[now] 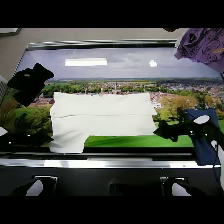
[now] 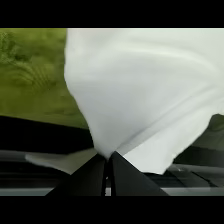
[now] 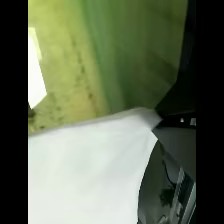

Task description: Fold the clothes and pants, and hang the long-sleeved shirts on hangers.

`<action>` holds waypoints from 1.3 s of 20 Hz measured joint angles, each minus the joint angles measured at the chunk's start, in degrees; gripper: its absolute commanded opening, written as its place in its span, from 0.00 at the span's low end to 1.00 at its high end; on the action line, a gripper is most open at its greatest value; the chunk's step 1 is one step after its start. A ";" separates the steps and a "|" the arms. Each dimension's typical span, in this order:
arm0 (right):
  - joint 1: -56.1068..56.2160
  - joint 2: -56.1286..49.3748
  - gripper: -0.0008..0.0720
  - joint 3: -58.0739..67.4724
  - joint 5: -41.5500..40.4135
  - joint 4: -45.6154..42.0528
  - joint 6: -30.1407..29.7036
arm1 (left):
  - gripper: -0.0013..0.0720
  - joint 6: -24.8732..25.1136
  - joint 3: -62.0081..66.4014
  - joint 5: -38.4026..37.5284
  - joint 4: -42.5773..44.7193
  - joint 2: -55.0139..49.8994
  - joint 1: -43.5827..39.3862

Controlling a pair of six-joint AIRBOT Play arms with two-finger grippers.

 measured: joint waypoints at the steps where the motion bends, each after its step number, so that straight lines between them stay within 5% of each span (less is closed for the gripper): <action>1: 0.00 2.34 0.06 0.15 1.27 -1.86 1.18 | 0.04 -1.53 1.25 -1.77 1.20 2.19 -0.02; 7: 0.04 14.25 0.06 0.81 9.01 -9.92 5.18 | 0.04 -6.43 4.42 -7.32 2.86 11.91 -4.52; 11: 0.07 15.10 0.06 3.82 8.09 -11.02 5.79 | 0.04 -8.02 6.49 -3.28 2.93 9.84 -9.35; 20: 2.69 -1.31 0.06 15.45 -0.76 -6.36 1.03 | 0.04 -7.17 21.51 6.67 2.97 -13.40 -12.96; 26: 7.39 -13.70 0.06 25.53 -7.89 -6.49 4.13 | 0.04 -6.08 34.95 7.72 2.93 -29.40 -14.25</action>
